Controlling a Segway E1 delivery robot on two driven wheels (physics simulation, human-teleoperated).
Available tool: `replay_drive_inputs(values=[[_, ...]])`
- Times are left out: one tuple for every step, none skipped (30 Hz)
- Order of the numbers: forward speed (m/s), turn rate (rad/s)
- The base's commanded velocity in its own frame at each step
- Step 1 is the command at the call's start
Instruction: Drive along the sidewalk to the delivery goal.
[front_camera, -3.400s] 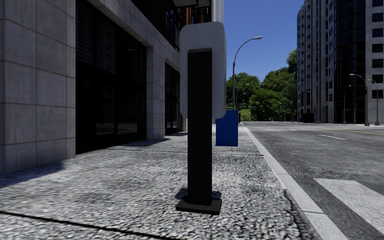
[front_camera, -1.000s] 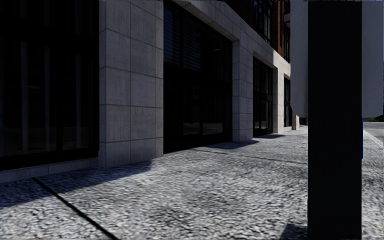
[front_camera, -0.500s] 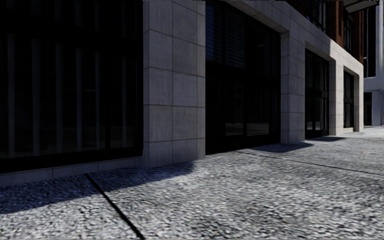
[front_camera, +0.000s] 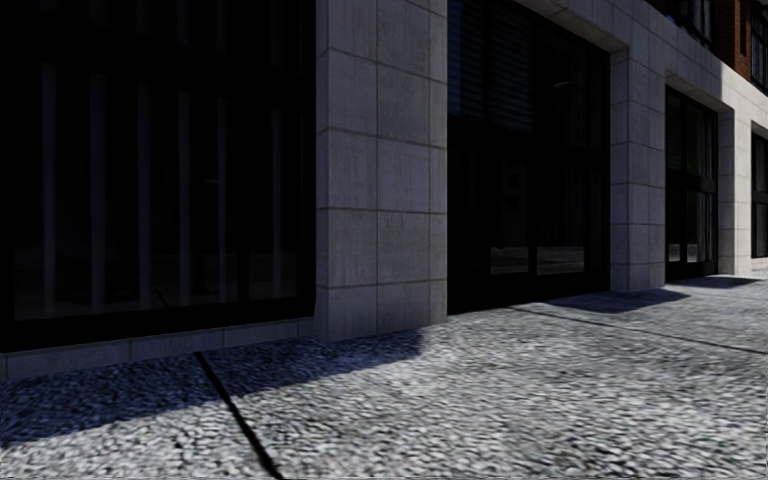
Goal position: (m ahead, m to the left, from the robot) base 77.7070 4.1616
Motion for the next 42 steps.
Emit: replay_drive_inputs(values=[[0.81,0.0],[0.88,0.0],[0.96,0.0],[1.0,0.0],[1.0,0.0],[1.02,0.0],[1.04,0.0],[1.04,0.0],[1.04,-0.05],[1.04,-0.05],[1.04,-0.27],[1.04,-0.45],[1.04,-0.58],[1.04,-0.65],[1.04,-0.65],[1.04,-0.71],[1.05,-0.76],[1.05,-0.77],[1.05,-0.77],[1.05,-0.77],[1.05,-0.77],[1.05,-0.77],[1.05,-0.77],[1.05,-0.77],[1.05,-0.77],[1.05,-0.81],[1.05,-0.83],[1.05,-0.84],[1.05,-0.84],[1.08,-0.84],[1.19,-0.84],[1.23,-0.84],[1.23,-0.84],[1.23,-0.84],[1.24,-0.84],[1.24,-0.84],[1.24,-0.84],[1.24,-0.84],[1.24,-0.84],[1.24,-0.84],[1.24,-0.84],[1.24,-0.84]])
